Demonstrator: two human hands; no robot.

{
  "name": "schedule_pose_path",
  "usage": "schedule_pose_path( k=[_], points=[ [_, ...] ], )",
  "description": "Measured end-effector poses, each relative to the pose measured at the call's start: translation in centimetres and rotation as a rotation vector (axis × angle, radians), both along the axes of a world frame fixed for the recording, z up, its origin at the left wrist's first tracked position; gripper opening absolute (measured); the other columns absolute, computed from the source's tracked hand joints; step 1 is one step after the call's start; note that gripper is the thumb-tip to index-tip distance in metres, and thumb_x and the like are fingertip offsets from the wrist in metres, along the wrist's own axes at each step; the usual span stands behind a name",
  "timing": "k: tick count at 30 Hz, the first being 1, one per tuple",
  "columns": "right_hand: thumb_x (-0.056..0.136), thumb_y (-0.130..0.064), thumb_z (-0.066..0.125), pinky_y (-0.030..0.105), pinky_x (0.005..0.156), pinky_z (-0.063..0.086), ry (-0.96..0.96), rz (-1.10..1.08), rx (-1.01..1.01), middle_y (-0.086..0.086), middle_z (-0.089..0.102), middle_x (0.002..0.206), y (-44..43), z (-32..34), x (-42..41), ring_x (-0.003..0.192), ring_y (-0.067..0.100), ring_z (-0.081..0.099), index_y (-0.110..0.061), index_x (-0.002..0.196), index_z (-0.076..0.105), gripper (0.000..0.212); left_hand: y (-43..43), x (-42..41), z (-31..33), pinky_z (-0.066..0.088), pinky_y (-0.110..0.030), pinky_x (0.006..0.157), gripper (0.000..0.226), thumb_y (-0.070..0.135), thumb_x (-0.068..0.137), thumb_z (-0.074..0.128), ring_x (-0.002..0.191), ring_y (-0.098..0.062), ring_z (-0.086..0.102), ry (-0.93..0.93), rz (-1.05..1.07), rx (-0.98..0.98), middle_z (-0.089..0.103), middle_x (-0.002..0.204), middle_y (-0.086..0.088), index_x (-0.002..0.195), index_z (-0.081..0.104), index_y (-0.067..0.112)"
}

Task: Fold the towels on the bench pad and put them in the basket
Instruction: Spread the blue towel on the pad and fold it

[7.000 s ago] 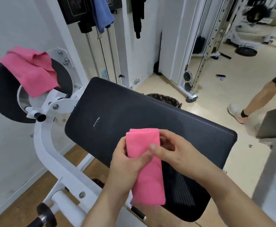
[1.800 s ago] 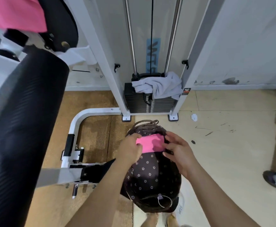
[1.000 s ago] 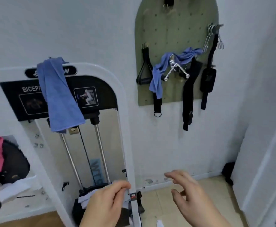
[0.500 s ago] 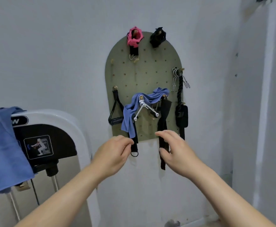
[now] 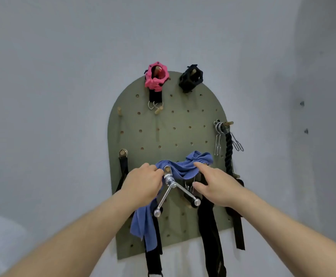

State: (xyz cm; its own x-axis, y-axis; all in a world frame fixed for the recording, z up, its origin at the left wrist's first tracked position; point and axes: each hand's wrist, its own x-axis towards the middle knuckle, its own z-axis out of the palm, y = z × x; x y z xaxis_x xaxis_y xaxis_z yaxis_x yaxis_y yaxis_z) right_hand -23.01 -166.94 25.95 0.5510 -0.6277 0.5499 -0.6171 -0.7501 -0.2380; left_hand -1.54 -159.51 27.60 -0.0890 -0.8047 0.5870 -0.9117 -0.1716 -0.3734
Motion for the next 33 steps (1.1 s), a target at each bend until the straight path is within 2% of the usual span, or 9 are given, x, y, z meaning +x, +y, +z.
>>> schedule_pose_path(
  k=[7,11,13,15,18,21,25,29,33],
  points=[
    [0.093,-0.034,0.052,0.037,0.084,0.045,-0.046,-0.054,0.076,0.001,0.022,0.156,-12.1,-1.5,5.7,0.124,0.027,0.047,-0.024,0.153,0.000,0.080,-12.2,5.8,-1.6,0.037,-0.039,0.101,0.047,0.017,0.092,0.043,0.119,-0.032,0.042,0.365,0.015,0.070,0.042,0.135,-0.010,0.138,0.035,0.014],
    [0.091,-0.029,0.056,0.040,0.088,0.047,0.038,-0.133,-0.038,0.003,0.017,0.158,-16.3,-2.5,8.8,0.134,0.033,0.034,-0.028,0.152,-0.006,0.087,-15.4,7.1,-3.6,0.044,-0.038,0.090,0.060,0.023,0.095,0.049,0.112,-0.033,0.055,0.708,0.009,0.003,0.057,0.127,-0.012,0.147,0.022,0.014],
    [0.090,-0.023,0.058,0.036,0.076,0.045,0.078,-0.198,-0.126,0.005,0.030,0.149,-17.4,-2.9,9.7,0.124,0.031,0.043,-0.028,0.152,-0.006,0.090,-16.0,7.2,-4.2,0.042,-0.034,0.076,0.041,0.025,0.095,0.052,0.098,-0.032,0.060,0.858,0.018,-0.107,0.065,0.106,-0.010,0.133,0.043,0.012],
    [0.090,-0.018,0.058,0.036,0.076,0.043,0.128,-0.263,-0.235,0.006,0.044,0.136,-18.5,-3.0,10.1,0.116,0.028,0.048,-0.023,0.153,0.005,0.082,-16.0,7.4,-4.0,0.036,-0.033,0.064,0.010,0.021,0.091,0.054,0.074,-0.027,0.053,1.013,-0.013,-0.246,0.058,0.072,-0.004,0.084,0.059,0.015],
    [0.091,-0.017,0.052,0.034,0.071,0.042,0.070,-0.248,-0.325,0.006,0.060,0.113,-20.3,-2.1,10.2,0.101,0.027,0.057,-0.019,0.123,0.055,0.031,-14.8,6.8,-2.4,0.038,-0.031,0.061,0.029,0.027,0.088,0.057,0.066,-0.019,0.051,1.332,-0.163,-0.426,0.056,0.064,-0.002,0.068,0.058,0.006],
    [0.088,-0.022,0.056,0.028,0.049,0.029,-0.258,0.061,0.116,0.004,0.053,0.062,-21.2,0.3,9.2,0.059,0.023,0.048,-0.015,0.064,0.055,0.025,-12.4,4.8,-0.4,0.052,-0.030,0.075,0.030,0.030,0.096,0.054,0.080,-0.018,0.069,1.666,-0.429,-0.434,0.075,0.087,-0.005,0.087,0.075,0.009],
    [0.085,-0.017,0.060,0.022,0.042,0.014,-0.530,0.769,0.929,0.001,0.027,0.049,-19.5,2.8,6.4,0.042,0.012,0.022,-0.018,0.057,0.046,0.031,-8.2,2.8,-0.1,0.053,-0.028,0.074,0.031,0.023,0.094,0.051,0.088,-0.022,0.065,1.727,-0.672,-0.268,0.070,0.100,-0.013,0.105,0.068,0.000],
    [0.073,-0.026,0.079,0.018,0.042,0.045,-0.134,1.246,1.126,0.008,0.059,0.058,-17.9,2.2,5.8,0.044,0.011,0.052,-0.005,0.082,0.068,0.026,-4.4,1.4,-1.3,0.043,-0.041,0.084,0.039,0.020,0.091,0.051,0.094,-0.031,0.058,1.692,-0.620,-0.302,0.062,0.105,-0.022,0.116,0.055,-0.010],
    [0.078,-0.013,0.077,0.028,0.074,0.049,0.088,1.208,0.822,0.023,0.068,0.105,-15.1,0.7,7.3,0.085,0.017,0.059,-0.011,0.115,0.068,0.038,0.0,-1.4,-3.9,0.045,-0.016,0.049,0.015,0.014,0.095,0.050,0.051,-0.011,0.057,1.558,-0.438,-0.395,0.063,0.061,0.000,0.085,0.059,0.006]
  ],
)
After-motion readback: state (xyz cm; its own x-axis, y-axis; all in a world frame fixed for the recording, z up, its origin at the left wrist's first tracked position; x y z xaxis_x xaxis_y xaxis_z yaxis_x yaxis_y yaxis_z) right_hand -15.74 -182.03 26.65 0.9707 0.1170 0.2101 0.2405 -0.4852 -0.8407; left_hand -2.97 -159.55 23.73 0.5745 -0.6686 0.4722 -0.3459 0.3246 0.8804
